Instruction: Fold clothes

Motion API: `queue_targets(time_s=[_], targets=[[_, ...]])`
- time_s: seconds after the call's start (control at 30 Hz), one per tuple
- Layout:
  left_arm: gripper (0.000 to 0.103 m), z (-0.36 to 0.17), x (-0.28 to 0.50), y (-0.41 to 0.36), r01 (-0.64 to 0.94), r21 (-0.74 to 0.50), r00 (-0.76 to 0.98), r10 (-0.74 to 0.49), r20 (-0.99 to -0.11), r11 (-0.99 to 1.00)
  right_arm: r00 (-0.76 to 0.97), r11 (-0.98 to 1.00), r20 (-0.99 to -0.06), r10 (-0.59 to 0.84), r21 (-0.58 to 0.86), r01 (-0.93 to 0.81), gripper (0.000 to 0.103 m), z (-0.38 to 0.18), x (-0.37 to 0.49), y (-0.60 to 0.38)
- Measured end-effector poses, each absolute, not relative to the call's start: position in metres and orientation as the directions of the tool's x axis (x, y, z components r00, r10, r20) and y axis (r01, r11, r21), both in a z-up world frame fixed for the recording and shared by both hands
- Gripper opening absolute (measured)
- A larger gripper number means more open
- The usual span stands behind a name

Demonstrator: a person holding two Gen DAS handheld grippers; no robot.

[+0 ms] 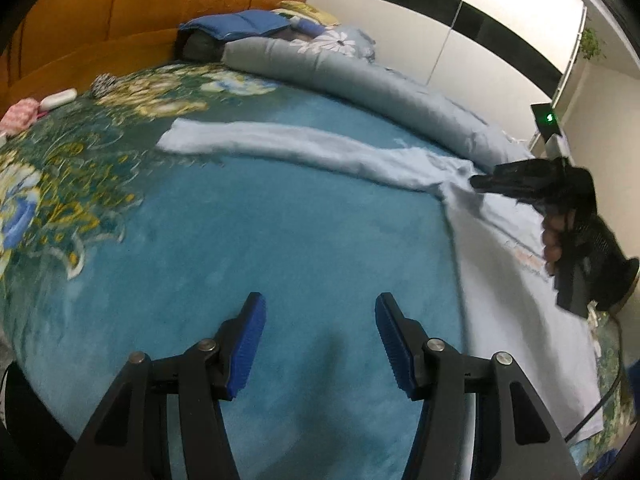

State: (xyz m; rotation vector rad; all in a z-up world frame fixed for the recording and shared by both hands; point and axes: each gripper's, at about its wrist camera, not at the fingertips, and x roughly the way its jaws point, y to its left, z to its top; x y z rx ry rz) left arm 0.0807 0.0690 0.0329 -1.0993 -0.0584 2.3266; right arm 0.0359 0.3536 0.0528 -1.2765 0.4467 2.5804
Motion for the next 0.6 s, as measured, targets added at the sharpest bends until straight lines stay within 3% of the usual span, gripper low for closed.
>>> queue_targets(time_s=[0.1,0.27,0.4,0.6], targets=[[0.058,0.048,0.073,0.092,-0.518,-0.276,-0.496,0.548,-0.674,-0.809,-0.613,-0.937,-0.79,0.008,0.208,-0.281,0.02,0.056,0.038,0.349],[0.059,0.066,0.049,0.157,-0.623,-0.341,-0.396,0.66,-0.638,-0.704,-0.704,-0.932,-0.71,0.023,0.239,-0.271,0.025,0.086,0.08,0.369],[0.059,0.064,0.022,0.228,-0.682,-0.386,-0.251,0.695,-0.674,-0.621,-0.713,-0.914,-0.692,0.117,0.206,-0.349,0.029,0.103,0.139,0.4],[0.059,0.035,-0.003,0.3,-0.675,-0.408,-0.144,0.652,-0.744,-0.615,-0.655,-0.853,-0.716,0.239,0.167,-0.494,0.03,0.097,0.227,0.452]])
